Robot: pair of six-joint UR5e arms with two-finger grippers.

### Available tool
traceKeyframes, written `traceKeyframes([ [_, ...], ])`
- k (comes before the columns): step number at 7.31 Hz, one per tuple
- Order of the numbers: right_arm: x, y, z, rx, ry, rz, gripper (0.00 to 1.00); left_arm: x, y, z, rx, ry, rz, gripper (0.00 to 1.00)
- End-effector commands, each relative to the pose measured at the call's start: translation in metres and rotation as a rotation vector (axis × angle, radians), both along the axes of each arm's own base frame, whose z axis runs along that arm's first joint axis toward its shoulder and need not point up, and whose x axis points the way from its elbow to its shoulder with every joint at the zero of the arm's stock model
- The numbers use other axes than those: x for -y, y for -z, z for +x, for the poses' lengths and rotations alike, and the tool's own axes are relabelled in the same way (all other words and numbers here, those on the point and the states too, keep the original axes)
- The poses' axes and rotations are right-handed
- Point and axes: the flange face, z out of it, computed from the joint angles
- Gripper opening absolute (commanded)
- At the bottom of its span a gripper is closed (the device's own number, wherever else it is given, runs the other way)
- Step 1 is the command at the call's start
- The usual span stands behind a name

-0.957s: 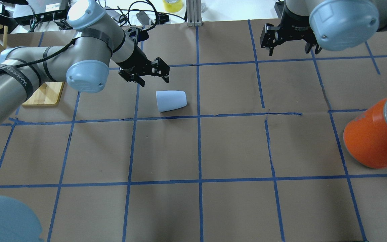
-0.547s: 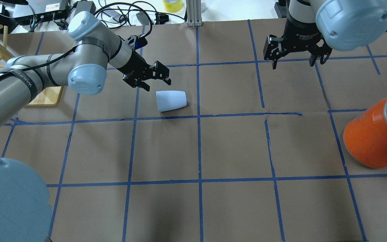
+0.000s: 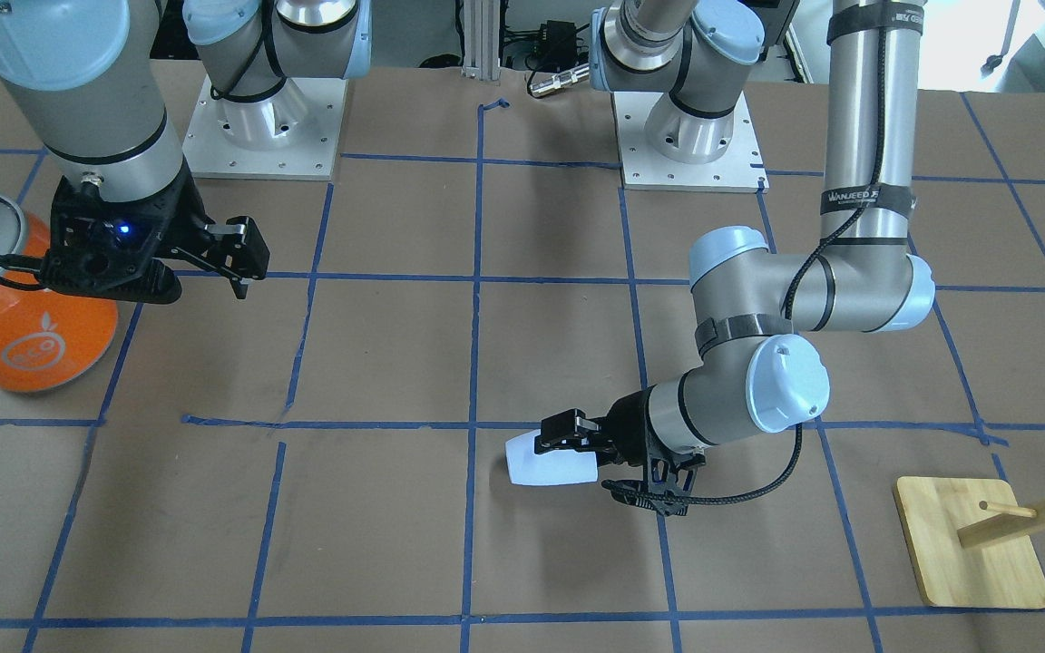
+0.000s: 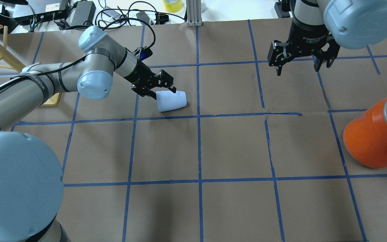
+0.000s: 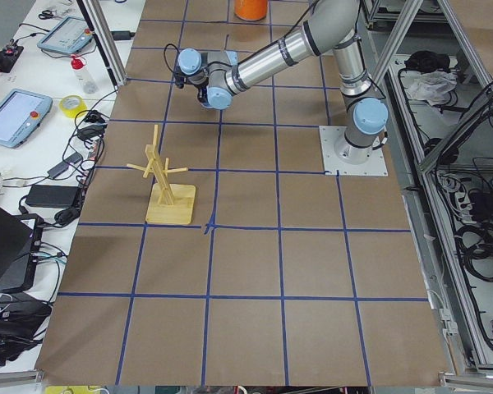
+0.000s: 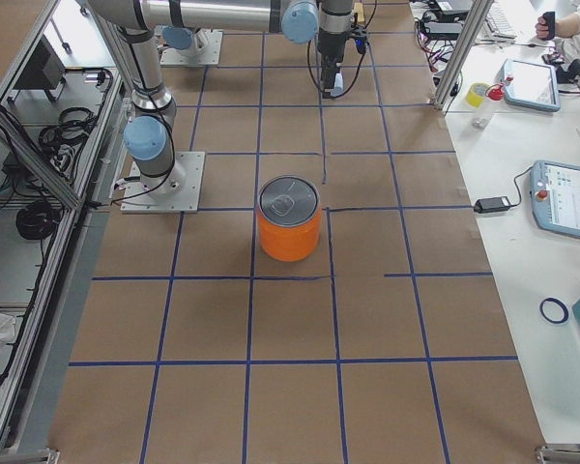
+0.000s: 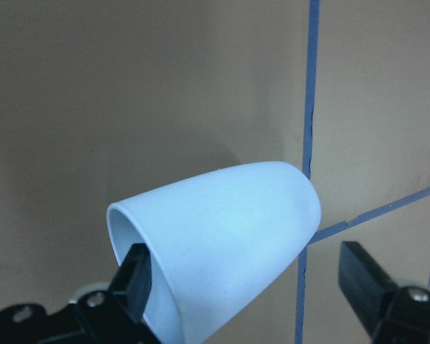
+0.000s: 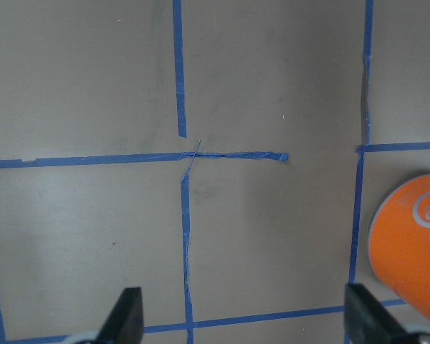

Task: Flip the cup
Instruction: 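Lift the cup with the left gripper and rotate it upright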

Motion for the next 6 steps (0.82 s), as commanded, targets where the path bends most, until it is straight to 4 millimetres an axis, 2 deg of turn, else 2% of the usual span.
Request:
traceKeyframes([
  [1, -0.001, -0.002, 0.002, 0.09, 0.023, -0.001, 1.0, 0.002, 0.0, -0.003, -0.062, -0.026, 0.018, 0.0],
  [5, -0.002, -0.003, 0.001, 0.082, 0.029, 0.003, 1.0, 0.008, -0.042, 0.002, -0.142, -0.222, 0.073, 0.0],
  [6, -0.003, -0.002, 0.003, 0.079, 0.024, 0.004, 1.0, 0.012, -0.061, 0.004, -0.132, -0.258, 0.06, 0.0],
])
